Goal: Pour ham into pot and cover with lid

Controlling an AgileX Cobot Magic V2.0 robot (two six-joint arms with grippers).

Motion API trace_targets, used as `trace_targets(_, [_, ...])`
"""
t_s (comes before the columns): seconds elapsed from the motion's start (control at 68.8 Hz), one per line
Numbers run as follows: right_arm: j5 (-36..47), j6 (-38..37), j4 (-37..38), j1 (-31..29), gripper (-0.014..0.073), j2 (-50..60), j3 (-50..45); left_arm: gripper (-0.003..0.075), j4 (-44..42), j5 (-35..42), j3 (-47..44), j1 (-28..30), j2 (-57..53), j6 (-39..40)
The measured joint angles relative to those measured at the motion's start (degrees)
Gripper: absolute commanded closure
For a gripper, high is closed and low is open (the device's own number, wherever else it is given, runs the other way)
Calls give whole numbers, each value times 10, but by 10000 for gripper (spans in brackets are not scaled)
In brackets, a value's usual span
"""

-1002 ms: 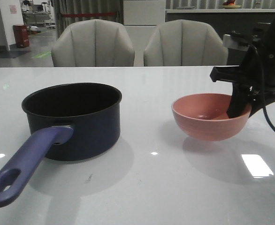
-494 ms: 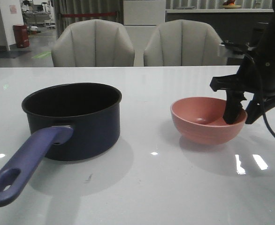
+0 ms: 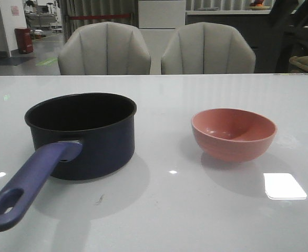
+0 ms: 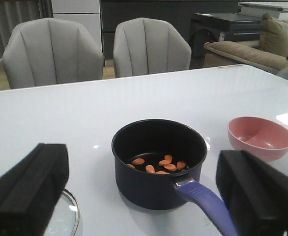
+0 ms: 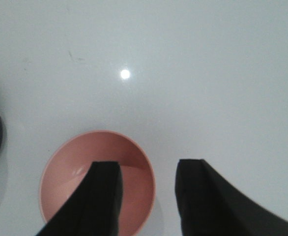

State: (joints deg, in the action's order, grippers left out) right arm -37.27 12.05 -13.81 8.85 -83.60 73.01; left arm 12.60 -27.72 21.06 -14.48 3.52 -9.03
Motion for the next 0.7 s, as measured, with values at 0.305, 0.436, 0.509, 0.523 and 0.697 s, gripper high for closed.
trace_targets(0.305, [144, 6, -2, 54, 209, 203, -166, 64, 0, 3, 0, 0, 0, 0])
trace_targets(0.436, [209, 6, -2, 75, 209, 309, -249, 64, 0, 4, 0, 0, 0, 0])
trace_targets(0.509, [237, 6, -3, 85, 209, 365, -294, 64, 0, 4, 0, 0, 0, 0])
trace_targets(0.523, [242, 6, -3, 86, 209, 382, -307, 64, 0, 4, 0, 0, 0, 0])
trace_targets(0.697, [260, 6, -3, 92, 209, 525, -408, 64, 0, 4, 0, 0, 0, 0])
